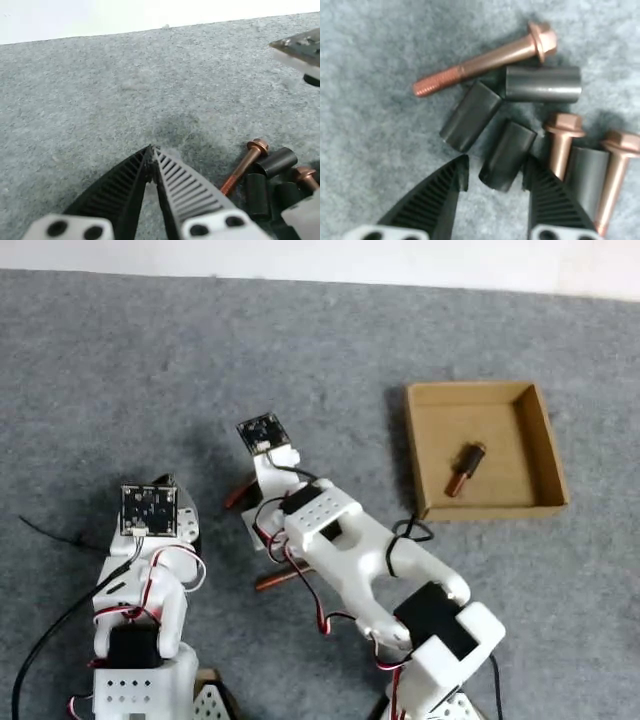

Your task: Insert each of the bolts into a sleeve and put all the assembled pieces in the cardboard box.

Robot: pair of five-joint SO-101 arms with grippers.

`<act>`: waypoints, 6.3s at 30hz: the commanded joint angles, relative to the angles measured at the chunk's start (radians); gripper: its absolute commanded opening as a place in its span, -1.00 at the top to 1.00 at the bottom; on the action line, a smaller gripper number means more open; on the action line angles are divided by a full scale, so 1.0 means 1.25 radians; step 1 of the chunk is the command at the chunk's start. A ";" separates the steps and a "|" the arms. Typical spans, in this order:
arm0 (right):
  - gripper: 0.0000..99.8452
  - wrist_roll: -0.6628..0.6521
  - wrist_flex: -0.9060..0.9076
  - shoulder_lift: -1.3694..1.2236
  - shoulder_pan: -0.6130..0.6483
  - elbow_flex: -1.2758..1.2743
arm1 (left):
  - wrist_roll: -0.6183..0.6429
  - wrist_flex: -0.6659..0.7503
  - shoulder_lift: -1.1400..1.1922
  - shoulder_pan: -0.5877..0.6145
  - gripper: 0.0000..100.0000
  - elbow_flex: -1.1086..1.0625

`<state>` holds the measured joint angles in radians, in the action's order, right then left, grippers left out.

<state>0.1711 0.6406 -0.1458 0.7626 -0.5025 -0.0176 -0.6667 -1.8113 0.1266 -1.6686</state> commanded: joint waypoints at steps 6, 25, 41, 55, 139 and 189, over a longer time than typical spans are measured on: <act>0.66 0.004 -0.018 -0.003 -0.041 0.021 | 0.009 0.018 -0.010 0.008 0.98 0.007; 0.66 0.004 0.044 -0.109 -0.072 0.126 | 0.009 0.018 -0.010 0.008 0.98 0.006; 0.96 0.004 0.077 -0.109 -0.072 0.132 | 0.007 0.018 -0.010 0.008 0.98 0.004; 0.99 -0.002 0.072 0.030 -0.068 0.096 | 0.007 0.018 -0.010 0.008 0.98 0.004; 0.99 -0.115 -0.263 1.469 -0.325 -0.996 | -0.177 0.048 0.060 -0.132 0.94 0.117; 0.99 -0.117 -0.263 1.469 -0.320 -0.996 | -0.180 -0.101 1.596 -0.217 0.83 1.048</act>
<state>0.0361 0.3138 1.6724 0.3667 -1.6747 -0.2340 -0.7741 0.2539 -0.1435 -0.3168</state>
